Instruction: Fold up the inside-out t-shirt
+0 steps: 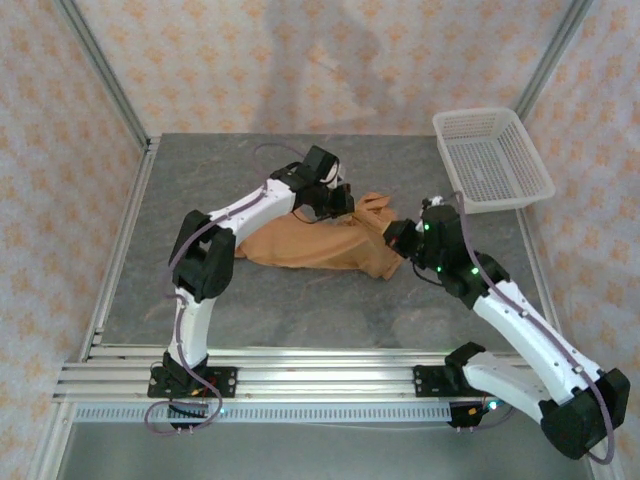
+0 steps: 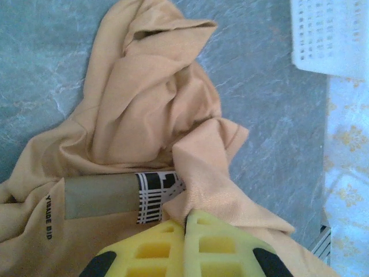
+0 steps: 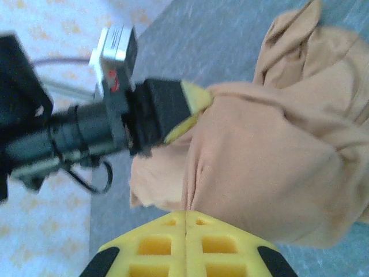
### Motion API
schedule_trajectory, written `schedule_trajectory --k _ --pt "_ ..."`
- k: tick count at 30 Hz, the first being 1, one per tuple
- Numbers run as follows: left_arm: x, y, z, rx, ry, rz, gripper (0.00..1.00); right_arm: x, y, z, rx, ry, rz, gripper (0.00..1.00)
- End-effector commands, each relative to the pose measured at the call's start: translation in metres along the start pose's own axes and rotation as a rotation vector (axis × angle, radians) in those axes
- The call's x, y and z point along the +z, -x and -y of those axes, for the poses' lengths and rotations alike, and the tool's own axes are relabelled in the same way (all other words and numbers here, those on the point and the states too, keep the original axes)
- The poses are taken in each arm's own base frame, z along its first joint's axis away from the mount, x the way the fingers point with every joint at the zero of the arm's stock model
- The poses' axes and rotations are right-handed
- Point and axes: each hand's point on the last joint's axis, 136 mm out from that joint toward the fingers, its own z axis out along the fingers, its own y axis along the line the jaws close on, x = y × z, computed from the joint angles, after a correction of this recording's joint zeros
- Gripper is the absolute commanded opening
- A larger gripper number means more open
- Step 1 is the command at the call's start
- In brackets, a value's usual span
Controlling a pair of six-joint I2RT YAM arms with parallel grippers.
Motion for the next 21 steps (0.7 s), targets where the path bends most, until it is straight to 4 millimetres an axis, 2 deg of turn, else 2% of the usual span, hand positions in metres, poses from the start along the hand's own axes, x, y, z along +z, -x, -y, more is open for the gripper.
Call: schedule_trajectory --k 1,3,6,8,10,11,13,14,18,21 --pt "0.022 0.001 -0.028 -0.054 0.064 0.012 0.00 0.018 -0.053 0.016 -0.001 0.082 -0.208 0.00" --pt "0.024 -0.002 -0.030 -0.055 0.071 0.008 0.00 0.029 -0.071 0.023 0.022 0.113 -0.278 0.21" --pt "0.022 -0.004 -0.030 -0.051 0.073 0.010 0.00 0.041 -0.079 0.042 0.030 0.052 -0.299 0.36" --pt "0.019 -0.006 -0.029 -0.044 0.074 0.009 0.00 0.044 -0.072 0.055 0.022 -0.033 -0.263 0.36" --pt "0.015 -0.009 -0.026 -0.037 0.070 0.005 0.00 0.046 -0.055 0.067 0.013 -0.143 -0.196 0.25" --pt "0.014 -0.011 -0.026 -0.035 0.068 0.003 0.00 0.048 -0.049 0.068 0.011 -0.173 -0.177 0.22" --pt "0.011 -0.014 -0.025 -0.032 0.068 0.001 0.00 0.054 -0.040 0.066 0.010 -0.212 -0.162 0.21" --pt "0.009 -0.015 -0.024 -0.030 0.066 0.000 0.00 0.058 -0.037 0.066 0.010 -0.228 -0.160 0.22" --pt "0.003 -0.020 -0.022 -0.026 0.061 0.003 0.00 0.085 -0.031 0.064 -0.023 -0.299 -0.179 0.38" --pt "0.003 -0.023 -0.024 -0.026 0.065 -0.003 0.00 0.107 -0.031 0.063 -0.043 -0.342 -0.206 0.43"
